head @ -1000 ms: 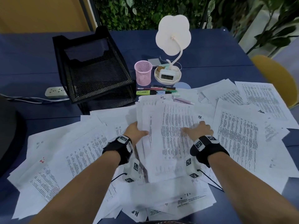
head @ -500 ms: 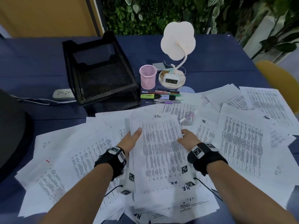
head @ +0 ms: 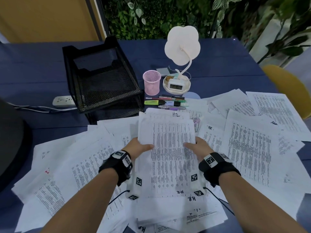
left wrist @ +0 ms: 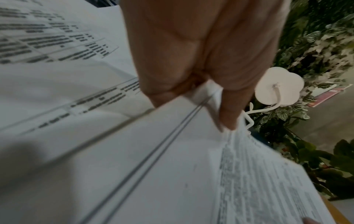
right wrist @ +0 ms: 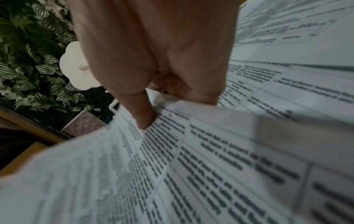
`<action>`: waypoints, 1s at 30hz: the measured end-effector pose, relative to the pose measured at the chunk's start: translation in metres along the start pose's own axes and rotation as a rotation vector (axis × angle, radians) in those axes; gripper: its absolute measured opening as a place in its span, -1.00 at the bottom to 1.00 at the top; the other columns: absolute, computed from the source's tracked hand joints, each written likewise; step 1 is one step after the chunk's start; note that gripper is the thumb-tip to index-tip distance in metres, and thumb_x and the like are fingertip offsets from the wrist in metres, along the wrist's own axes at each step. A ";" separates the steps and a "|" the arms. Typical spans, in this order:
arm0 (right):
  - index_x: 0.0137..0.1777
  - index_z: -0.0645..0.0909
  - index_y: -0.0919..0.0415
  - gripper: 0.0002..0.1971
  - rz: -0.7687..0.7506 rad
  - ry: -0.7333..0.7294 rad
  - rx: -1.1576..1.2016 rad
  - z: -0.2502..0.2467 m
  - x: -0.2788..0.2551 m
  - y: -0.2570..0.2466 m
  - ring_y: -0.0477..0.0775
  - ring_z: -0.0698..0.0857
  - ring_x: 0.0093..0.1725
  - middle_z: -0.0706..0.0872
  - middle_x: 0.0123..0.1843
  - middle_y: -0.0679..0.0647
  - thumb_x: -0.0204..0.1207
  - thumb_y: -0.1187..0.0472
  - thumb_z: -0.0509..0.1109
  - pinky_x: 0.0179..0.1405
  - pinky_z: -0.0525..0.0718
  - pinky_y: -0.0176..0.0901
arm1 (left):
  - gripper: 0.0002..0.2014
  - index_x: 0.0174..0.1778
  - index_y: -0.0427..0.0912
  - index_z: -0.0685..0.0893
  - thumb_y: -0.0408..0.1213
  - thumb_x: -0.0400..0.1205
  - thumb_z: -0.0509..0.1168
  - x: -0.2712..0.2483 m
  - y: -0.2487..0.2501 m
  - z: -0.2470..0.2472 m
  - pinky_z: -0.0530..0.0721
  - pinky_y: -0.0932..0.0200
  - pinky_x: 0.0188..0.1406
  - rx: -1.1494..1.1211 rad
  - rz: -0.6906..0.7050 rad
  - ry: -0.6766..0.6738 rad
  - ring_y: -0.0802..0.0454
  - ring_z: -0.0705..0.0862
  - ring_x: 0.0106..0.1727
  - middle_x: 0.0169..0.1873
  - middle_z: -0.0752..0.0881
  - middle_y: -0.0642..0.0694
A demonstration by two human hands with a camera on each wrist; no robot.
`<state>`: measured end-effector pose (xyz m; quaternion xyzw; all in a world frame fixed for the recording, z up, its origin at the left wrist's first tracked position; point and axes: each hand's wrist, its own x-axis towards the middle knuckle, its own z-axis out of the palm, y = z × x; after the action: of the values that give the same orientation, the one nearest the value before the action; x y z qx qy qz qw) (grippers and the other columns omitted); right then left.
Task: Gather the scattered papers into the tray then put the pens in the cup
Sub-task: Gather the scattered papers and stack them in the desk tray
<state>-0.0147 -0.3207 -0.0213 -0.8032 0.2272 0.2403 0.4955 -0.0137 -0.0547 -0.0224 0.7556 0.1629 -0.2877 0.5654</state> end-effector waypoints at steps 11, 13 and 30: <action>0.35 0.52 0.33 -0.67 -0.057 0.237 -0.438 -0.003 0.015 -0.025 0.28 0.65 0.16 0.62 0.22 0.29 0.64 0.30 0.14 -0.03 0.56 -0.12 | -0.65 0.30 -0.29 0.61 -0.35 0.58 0.33 0.001 -0.002 -0.011 0.60 0.05 0.18 0.221 0.034 0.388 -0.22 0.65 0.20 0.20 0.69 -0.26; 0.48 0.42 0.22 -0.57 -0.111 0.267 -0.513 -0.005 0.023 -0.035 0.33 0.57 0.29 0.49 0.36 0.30 0.61 0.34 0.16 0.18 0.58 -0.01 | -0.64 0.31 -0.31 0.59 -0.35 0.59 0.32 0.007 0.001 -0.021 0.59 0.02 0.20 0.225 0.035 0.413 -0.25 0.64 0.22 0.21 0.68 -0.29; 0.59 0.25 0.20 -0.50 -0.144 0.018 -0.620 0.019 0.088 -0.107 0.27 0.54 0.39 0.48 0.49 0.23 0.66 0.19 0.16 0.36 0.53 -0.02 | -0.37 0.42 -0.24 0.49 -0.09 0.47 0.49 0.042 -0.008 -0.056 0.63 0.00 0.19 0.147 -0.208 0.130 -0.18 0.62 0.27 0.31 0.63 -0.15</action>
<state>0.1157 -0.2711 -0.0089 -0.9321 0.0900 0.2552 0.2410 0.0289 -0.0021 -0.0433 0.7910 0.2551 -0.3065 0.4640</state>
